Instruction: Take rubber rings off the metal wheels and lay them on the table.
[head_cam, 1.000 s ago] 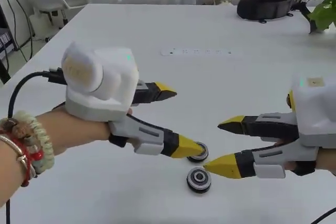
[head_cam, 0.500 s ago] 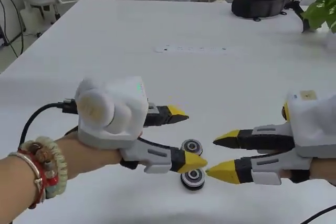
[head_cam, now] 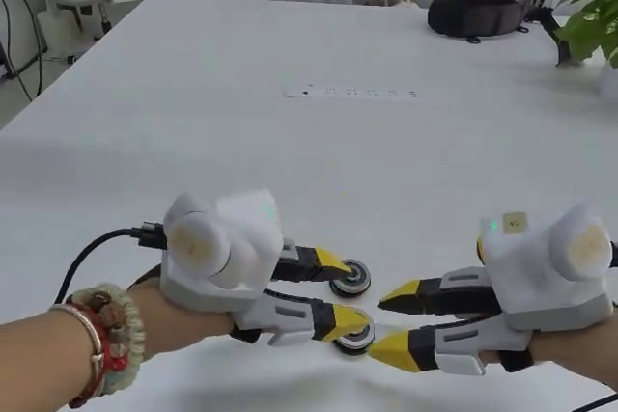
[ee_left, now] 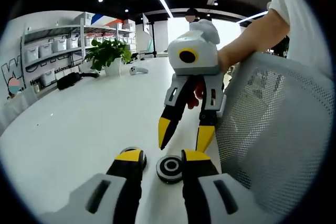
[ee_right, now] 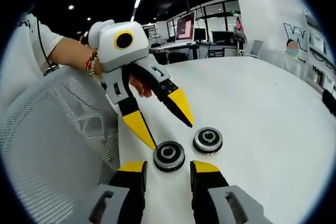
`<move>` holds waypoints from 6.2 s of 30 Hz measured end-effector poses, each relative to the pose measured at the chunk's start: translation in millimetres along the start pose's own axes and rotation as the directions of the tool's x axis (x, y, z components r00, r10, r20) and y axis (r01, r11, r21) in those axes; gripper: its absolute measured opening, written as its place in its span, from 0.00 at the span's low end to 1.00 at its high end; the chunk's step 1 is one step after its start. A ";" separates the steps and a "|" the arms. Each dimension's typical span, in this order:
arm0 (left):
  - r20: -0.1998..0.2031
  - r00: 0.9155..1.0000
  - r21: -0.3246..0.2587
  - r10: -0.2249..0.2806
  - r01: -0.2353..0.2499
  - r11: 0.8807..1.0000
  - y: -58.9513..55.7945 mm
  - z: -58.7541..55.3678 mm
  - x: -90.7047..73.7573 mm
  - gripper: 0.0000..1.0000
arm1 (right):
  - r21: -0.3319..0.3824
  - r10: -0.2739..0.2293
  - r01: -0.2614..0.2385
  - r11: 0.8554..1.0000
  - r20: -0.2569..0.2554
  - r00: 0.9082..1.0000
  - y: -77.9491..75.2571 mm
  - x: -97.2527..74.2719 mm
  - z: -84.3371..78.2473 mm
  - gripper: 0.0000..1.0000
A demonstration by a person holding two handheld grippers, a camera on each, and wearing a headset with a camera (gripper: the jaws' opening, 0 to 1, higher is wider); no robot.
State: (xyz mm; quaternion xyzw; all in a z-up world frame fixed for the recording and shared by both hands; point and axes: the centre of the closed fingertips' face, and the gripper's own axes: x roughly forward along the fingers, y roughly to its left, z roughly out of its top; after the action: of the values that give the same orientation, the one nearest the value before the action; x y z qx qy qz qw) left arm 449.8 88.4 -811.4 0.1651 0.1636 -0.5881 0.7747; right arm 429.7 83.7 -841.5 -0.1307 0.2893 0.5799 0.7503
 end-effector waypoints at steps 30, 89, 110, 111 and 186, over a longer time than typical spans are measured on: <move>-0.049 0.998 -0.013 -0.035 0.035 0.999 -11.1 -20.0 10.6 0.09 | -0.050 -0.025 0.022 0.998 -0.048 0.999 -1.6 10.9 -6.1 0.19; -0.021 0.999 -0.017 -0.028 0.027 0.999 -5.0 -22.6 9.6 0.08 | 0.536 -0.088 0.078 0.841 -0.006 0.996 -26.2 1.4 2.3 0.00; -0.033 0.999 -0.005 -0.017 0.017 1.000 -5.8 -22.4 10.1 0.08 | 0.658 -0.087 0.052 0.751 0.021 0.996 -22.0 0.1 4.7 0.00; -0.031 0.999 -0.006 -0.017 0.017 1.000 -5.9 -22.3 10.1 0.08 | 0.661 -0.086 0.049 0.749 0.023 0.996 -21.7 0.1 4.9 0.00; -0.086 0.996 -0.081 -0.027 0.020 0.997 0.2 -25.5 2.7 0.10 | 0.667 -0.075 0.011 0.745 0.068 0.995 -20.5 -1.9 18.4 0.00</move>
State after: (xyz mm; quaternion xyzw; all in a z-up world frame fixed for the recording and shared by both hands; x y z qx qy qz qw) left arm 449.2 97.6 -835.4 0.1574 0.2225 -0.5825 0.7658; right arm 454.0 85.9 -828.6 0.1651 0.4398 0.4263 0.7731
